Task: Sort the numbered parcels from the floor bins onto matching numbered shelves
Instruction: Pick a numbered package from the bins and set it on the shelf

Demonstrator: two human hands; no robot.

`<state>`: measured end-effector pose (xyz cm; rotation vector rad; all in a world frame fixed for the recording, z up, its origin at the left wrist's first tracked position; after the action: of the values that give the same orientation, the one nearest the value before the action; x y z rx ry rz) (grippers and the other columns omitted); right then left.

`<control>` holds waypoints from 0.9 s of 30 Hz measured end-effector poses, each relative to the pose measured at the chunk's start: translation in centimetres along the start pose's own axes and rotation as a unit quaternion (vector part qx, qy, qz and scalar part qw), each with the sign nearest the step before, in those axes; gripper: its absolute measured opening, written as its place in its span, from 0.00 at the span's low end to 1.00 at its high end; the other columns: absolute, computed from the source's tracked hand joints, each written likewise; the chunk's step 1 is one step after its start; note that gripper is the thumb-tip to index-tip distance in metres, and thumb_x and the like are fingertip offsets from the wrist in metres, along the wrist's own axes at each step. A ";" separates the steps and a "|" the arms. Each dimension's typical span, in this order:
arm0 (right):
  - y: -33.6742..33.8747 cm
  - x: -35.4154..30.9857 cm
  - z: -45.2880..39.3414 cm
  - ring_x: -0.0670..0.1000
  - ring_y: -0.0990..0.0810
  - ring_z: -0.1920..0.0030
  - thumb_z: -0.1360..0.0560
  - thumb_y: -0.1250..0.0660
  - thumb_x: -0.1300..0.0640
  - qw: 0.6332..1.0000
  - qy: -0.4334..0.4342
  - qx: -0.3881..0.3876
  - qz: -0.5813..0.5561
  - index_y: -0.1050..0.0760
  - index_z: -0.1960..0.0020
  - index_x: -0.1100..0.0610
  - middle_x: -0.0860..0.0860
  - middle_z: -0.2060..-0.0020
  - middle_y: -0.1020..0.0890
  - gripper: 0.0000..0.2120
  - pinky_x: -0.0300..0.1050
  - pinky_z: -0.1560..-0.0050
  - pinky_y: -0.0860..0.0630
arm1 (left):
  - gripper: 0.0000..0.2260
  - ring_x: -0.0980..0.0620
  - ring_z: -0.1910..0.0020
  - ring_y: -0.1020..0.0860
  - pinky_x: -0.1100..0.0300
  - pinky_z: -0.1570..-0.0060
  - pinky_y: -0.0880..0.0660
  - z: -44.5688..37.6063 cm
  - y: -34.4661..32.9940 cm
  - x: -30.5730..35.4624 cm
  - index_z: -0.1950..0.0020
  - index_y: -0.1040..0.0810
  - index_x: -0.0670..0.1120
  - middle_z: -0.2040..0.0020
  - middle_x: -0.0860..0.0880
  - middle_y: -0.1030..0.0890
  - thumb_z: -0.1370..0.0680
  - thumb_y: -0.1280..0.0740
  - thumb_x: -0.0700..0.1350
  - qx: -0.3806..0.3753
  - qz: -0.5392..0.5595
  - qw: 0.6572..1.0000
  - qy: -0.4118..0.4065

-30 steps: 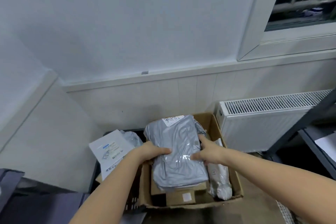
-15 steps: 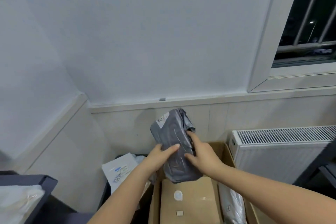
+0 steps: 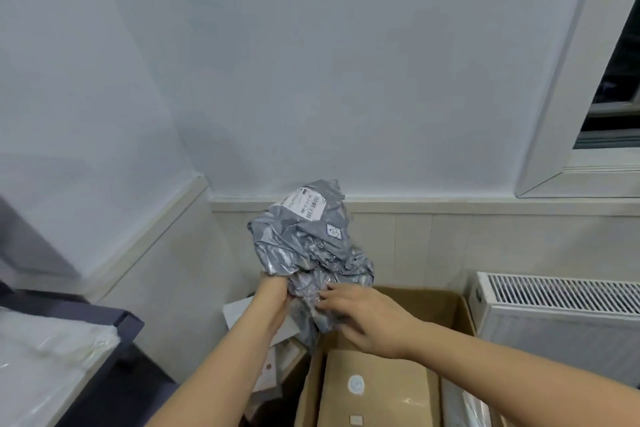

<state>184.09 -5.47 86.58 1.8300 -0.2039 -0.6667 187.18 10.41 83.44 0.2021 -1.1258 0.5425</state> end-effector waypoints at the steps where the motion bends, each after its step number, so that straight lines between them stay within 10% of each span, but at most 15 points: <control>1: 0.9 0.3 0.1 0.49 0.30 0.35 0.24 0.43 0.57 0.999 -0.005 0.030 -0.020 0.26 0.34 0.54 0.52 0.38 0.23 0.20 0.46 0.34 0.32 | 0.17 0.41 0.44 0.25 0.47 0.41 0.27 0.0 0.2 -0.1 0.34 0.28 0.34 0.39 0.38 0.23 0.17 0.42 0.44 0.002 0.008 1.000 -0.008; 6: 5.6 6.4 0.8 0.52 0.27 0.50 0.26 0.39 0.56 0.960 -0.165 0.197 -0.114 0.28 0.51 0.54 0.49 0.55 0.24 0.06 0.44 0.52 0.33 | 0.12 0.44 0.54 0.20 0.44 0.40 0.26 1.9 0.4 -0.1 0.44 0.23 0.40 0.46 0.36 0.20 0.18 0.39 0.47 -0.019 0.017 1.000 -0.018; 9: 6.9 9.4 0.9 0.49 0.28 0.52 0.24 0.34 0.56 0.928 -0.251 0.224 -0.160 0.32 0.49 0.53 0.48 0.54 0.27 0.08 0.42 0.54 0.35 | 0.12 0.30 0.52 0.25 0.59 0.60 0.22 3.3 0.1 0.2 0.51 0.23 0.41 0.53 0.38 0.25 0.17 0.42 0.46 -0.013 0.034 0.999 -0.035; 10: 7.0 10.0 0.7 0.49 0.27 0.52 0.24 0.34 0.54 0.917 -0.271 0.217 -0.196 0.31 0.46 0.53 0.48 0.53 0.26 0.09 0.43 0.53 0.34 | 0.12 0.53 0.66 0.33 0.64 0.68 0.24 3.7 -0.1 0.2 0.51 0.23 0.41 0.55 0.39 0.25 0.17 0.43 0.46 -0.019 0.049 0.998 -0.041; 11: 7.0 10.2 0.5 0.49 0.26 0.52 0.23 0.34 0.52 0.903 -0.286 0.200 -0.250 0.31 0.42 0.54 0.49 0.52 0.25 0.12 0.42 0.52 0.33 | 0.12 0.47 0.71 0.22 0.65 0.71 0.25 3.9 -0.3 0.0 0.52 0.23 0.41 0.58 0.40 0.22 0.18 0.42 0.47 -0.026 0.064 0.997 -0.040; 16: 3.6 8.8 -1.1 0.51 0.21 0.45 0.17 0.44 0.52 0.840 -0.274 0.061 -0.465 0.23 0.41 0.61 0.53 0.46 0.18 0.16 0.43 0.44 0.29 | 0.22 0.41 0.40 0.23 0.43 0.34 0.30 5.3 -0.5 -0.5 0.40 0.22 0.41 0.40 0.40 0.20 0.28 0.35 0.54 -0.024 0.097 0.994 -0.038; 27: -0.3 1.9 -5.2 0.58 0.20 0.48 0.17 0.43 0.52 0.859 -0.185 0.000 -0.477 0.24 0.54 0.64 0.58 0.54 0.18 0.17 0.54 0.41 0.26 | 0.21 0.46 0.42 0.20 0.48 0.40 0.24 13.6 7.5 -1.6 0.37 0.23 0.44 0.41 0.45 0.18 0.20 0.41 0.58 0.140 0.071 0.987 -0.037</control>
<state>188.32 -1.97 86.79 1.7158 0.5030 -1.7079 171.97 10.60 86.94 0.3900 -1.1397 0.8258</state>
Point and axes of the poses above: each hand's wrist, its own z-axis away from the middle knuckle, its own y-axis out of the back of the hand, x = y × z, the point moved 8 cm from there along -z, towards the middle knuckle
